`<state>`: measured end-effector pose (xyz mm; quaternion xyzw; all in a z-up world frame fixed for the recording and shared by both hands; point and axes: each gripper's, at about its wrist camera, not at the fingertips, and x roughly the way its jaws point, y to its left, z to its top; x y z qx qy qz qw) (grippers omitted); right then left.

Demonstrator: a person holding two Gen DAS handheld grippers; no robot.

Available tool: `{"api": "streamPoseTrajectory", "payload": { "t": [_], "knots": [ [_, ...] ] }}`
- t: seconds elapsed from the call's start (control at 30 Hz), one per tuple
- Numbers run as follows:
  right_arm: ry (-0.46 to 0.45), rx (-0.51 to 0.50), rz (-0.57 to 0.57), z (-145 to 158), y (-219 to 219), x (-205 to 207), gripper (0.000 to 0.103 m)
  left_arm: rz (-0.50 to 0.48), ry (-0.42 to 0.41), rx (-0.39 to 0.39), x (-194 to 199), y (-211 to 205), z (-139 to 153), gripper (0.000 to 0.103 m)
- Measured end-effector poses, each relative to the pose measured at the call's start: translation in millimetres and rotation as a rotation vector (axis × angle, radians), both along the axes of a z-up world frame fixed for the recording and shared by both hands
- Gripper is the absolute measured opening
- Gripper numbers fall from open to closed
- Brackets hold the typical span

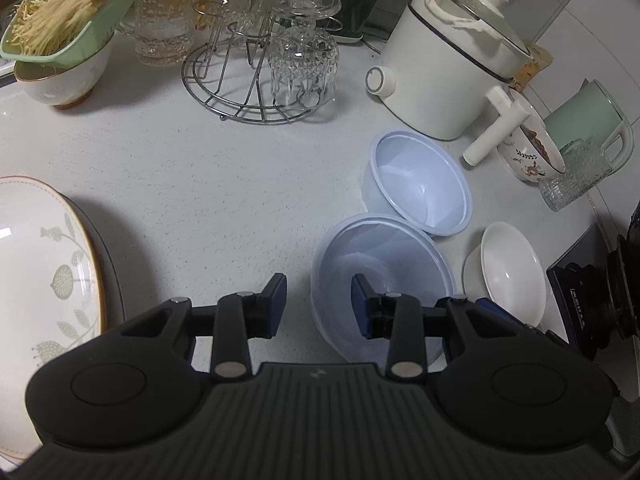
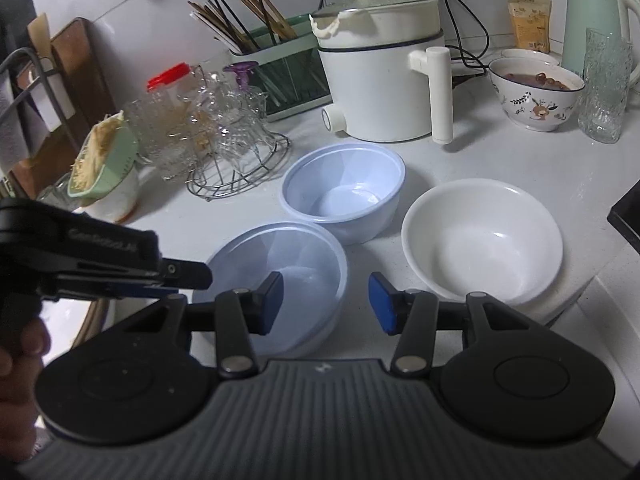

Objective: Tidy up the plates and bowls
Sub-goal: 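Close the left gripper on the bowl rim while the right gripper closes too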

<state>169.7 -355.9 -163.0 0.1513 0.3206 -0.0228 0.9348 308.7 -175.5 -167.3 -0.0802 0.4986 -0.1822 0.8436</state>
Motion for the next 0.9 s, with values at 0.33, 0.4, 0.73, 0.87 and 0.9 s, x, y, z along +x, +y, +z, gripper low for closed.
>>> {"api": "streamPoseTrajectory", "payload": {
  "t": [0.33,0.4,0.73,0.87,0.9],
  "knots": [
    [0.026,-0.007,-0.020,-11,-3,23,0.018,-0.024,0.043,-0.005,15,-5,-10,0.037],
    [0.031,0.003,-0.018,-12,-4,24,0.016,-0.028,0.055,-0.019,18,-7,-10,0.035],
    [0.040,0.049,0.027,-5,-2,28,0.015,-0.010,0.022,-0.009,18,0,15,0.035],
    [0.023,0.067,0.056,1,5,31,0.015,0.008,-0.004,0.013,17,11,22,0.035],
    [0.019,0.069,0.064,2,8,32,0.015,0.012,-0.002,0.020,17,14,22,0.035]
  ]
}}
